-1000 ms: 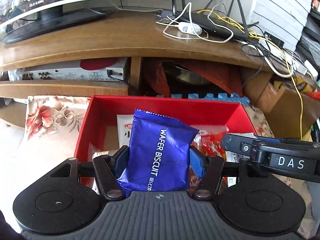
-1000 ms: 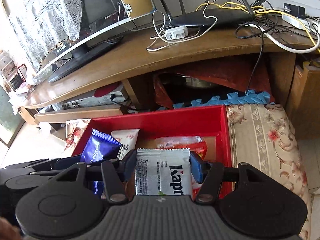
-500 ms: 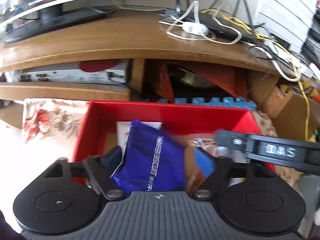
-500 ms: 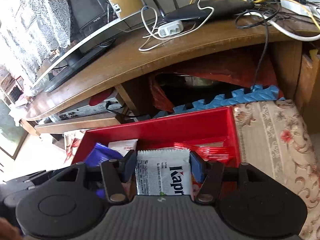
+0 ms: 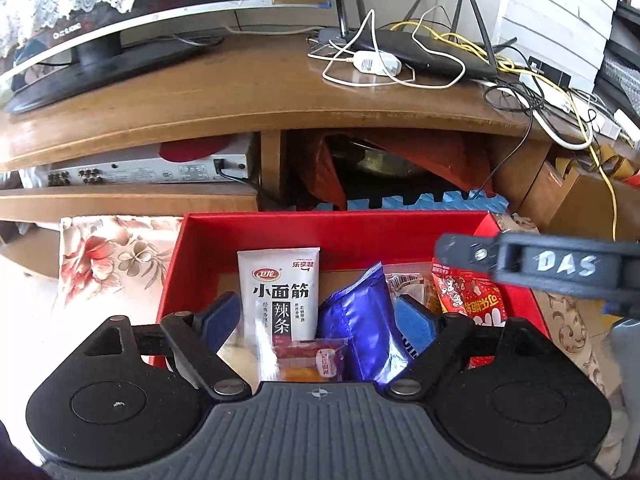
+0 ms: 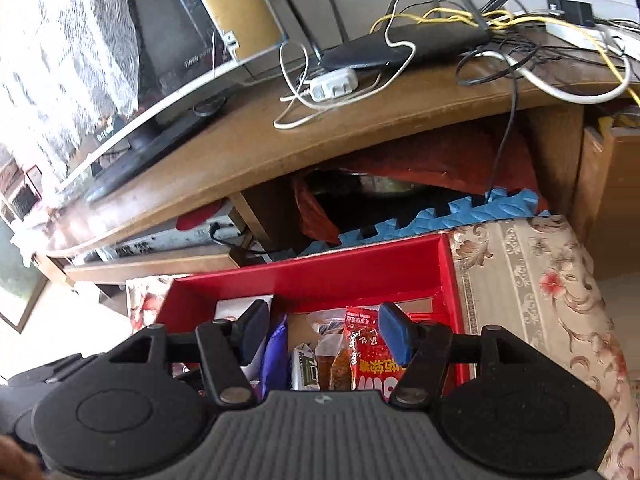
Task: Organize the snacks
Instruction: 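Lower wafer biscuit and Kaprons pack into the red box and open both grippers, then move left gripper to the sausage pack while right moves to gold biscuit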
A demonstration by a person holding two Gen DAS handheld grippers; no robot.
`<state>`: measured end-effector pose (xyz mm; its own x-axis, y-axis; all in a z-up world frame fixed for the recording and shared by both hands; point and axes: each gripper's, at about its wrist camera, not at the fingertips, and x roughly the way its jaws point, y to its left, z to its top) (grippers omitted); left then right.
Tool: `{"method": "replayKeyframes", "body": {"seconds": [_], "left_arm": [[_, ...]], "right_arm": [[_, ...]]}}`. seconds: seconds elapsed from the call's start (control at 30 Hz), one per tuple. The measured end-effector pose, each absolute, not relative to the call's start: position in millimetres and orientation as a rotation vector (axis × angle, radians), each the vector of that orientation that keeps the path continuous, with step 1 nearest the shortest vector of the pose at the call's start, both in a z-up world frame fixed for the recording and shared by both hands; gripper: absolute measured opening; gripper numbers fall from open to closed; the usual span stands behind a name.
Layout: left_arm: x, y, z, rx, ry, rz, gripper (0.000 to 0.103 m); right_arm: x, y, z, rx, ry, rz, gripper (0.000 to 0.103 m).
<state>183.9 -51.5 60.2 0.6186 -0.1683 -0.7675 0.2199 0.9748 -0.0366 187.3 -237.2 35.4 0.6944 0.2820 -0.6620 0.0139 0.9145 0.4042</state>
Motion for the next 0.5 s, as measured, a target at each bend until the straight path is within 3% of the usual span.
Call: {"method": "replayKeyframes", "body": {"seconds": [0.5], "left_arm": [[128.5, -14.6, 65.5, -0.001, 0.929, -0.197, 0.089]], "right_arm": [[136.5, -231.1, 44.4, 0.365, 0.817, 0.180, 0.058]]}}
